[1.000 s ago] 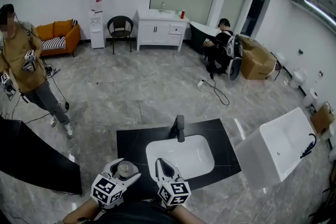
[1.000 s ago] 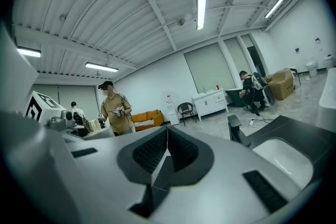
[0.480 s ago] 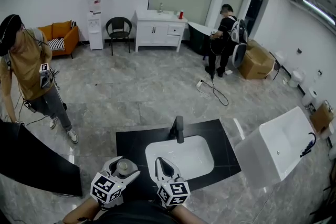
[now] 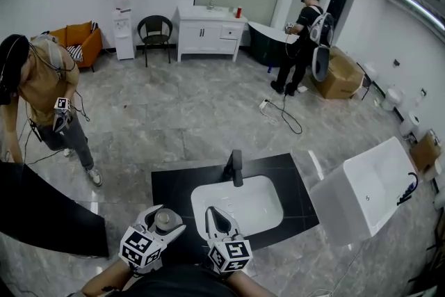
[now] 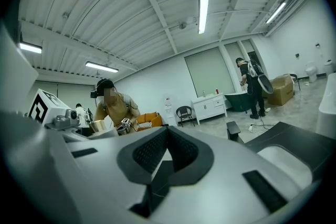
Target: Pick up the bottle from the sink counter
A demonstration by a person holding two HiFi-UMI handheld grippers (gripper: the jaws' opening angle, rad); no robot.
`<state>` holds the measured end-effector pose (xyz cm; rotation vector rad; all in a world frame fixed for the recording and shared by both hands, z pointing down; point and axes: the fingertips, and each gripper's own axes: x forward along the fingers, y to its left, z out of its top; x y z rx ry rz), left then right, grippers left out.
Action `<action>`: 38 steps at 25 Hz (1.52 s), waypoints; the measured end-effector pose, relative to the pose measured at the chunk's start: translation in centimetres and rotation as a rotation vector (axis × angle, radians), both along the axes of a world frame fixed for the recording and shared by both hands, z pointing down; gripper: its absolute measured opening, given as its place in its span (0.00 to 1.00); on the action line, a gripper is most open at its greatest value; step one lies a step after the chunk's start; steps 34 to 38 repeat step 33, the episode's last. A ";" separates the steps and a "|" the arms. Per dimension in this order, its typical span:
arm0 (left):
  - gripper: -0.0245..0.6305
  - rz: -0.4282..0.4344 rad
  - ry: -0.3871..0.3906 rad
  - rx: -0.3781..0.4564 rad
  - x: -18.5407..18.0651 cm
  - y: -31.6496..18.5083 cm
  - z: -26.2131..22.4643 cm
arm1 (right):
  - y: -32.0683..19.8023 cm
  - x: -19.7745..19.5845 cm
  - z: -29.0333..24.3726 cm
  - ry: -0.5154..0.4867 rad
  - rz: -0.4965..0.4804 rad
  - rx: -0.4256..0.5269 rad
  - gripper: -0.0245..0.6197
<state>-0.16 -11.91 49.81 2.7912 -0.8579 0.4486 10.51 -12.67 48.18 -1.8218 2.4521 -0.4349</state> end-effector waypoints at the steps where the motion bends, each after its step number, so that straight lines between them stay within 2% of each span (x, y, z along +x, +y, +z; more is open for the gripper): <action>1: 0.56 0.002 -0.002 -0.001 0.1 0.0 0.0 | 0.0 0.0 0.0 -0.001 -0.002 0.000 0.05; 38: 0.56 0.013 -0.007 -0.030 0.0 -1.9 1.2 | -1.3 0.1 1.3 -0.007 0.010 -0.028 0.05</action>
